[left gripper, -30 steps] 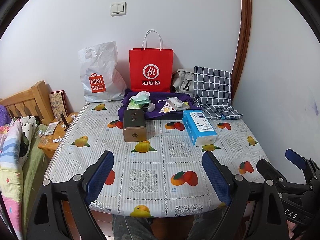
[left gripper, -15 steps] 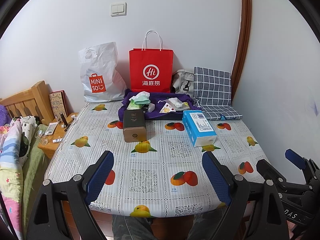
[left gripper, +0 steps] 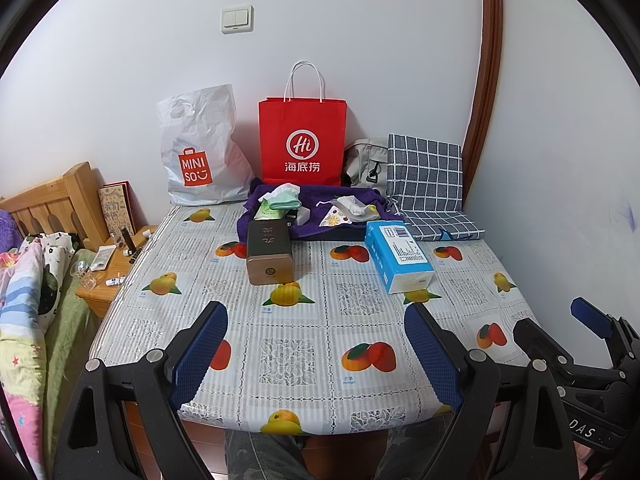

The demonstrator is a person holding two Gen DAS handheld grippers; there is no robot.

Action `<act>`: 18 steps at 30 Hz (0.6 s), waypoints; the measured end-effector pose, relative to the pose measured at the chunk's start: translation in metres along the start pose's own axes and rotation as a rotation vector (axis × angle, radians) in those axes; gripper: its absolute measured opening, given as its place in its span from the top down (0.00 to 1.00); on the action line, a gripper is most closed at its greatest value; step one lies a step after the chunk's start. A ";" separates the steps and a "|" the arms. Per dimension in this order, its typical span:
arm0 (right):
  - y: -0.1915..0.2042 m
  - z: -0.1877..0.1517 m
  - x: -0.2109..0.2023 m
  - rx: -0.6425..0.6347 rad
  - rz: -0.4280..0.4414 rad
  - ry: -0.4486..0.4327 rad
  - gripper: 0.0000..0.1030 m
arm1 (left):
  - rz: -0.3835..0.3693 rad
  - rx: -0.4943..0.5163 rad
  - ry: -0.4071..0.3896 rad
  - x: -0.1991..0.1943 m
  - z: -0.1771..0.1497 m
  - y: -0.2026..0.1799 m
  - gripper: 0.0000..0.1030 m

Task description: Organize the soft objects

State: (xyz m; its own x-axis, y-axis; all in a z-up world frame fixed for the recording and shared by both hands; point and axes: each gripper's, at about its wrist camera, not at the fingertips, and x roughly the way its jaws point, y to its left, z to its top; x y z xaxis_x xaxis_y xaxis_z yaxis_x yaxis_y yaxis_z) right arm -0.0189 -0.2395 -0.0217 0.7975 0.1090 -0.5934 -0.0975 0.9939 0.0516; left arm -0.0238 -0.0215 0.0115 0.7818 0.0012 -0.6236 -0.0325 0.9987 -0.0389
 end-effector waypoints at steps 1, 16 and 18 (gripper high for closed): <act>0.000 0.000 0.000 0.000 0.000 0.000 0.02 | -0.001 0.001 0.000 0.000 0.000 0.000 0.13; 0.002 0.002 -0.002 0.000 0.002 -0.003 0.02 | -0.005 0.001 -0.001 0.000 0.000 0.002 0.13; 0.003 0.002 -0.002 0.000 0.002 -0.004 0.02 | -0.005 0.001 -0.001 0.000 0.000 0.002 0.13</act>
State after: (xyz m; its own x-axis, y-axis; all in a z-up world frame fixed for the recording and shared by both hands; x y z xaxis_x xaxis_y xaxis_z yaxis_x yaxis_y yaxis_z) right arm -0.0194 -0.2370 -0.0182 0.7994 0.1114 -0.5904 -0.0996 0.9936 0.0526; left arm -0.0242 -0.0199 0.0114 0.7825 -0.0042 -0.6226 -0.0278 0.9987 -0.0417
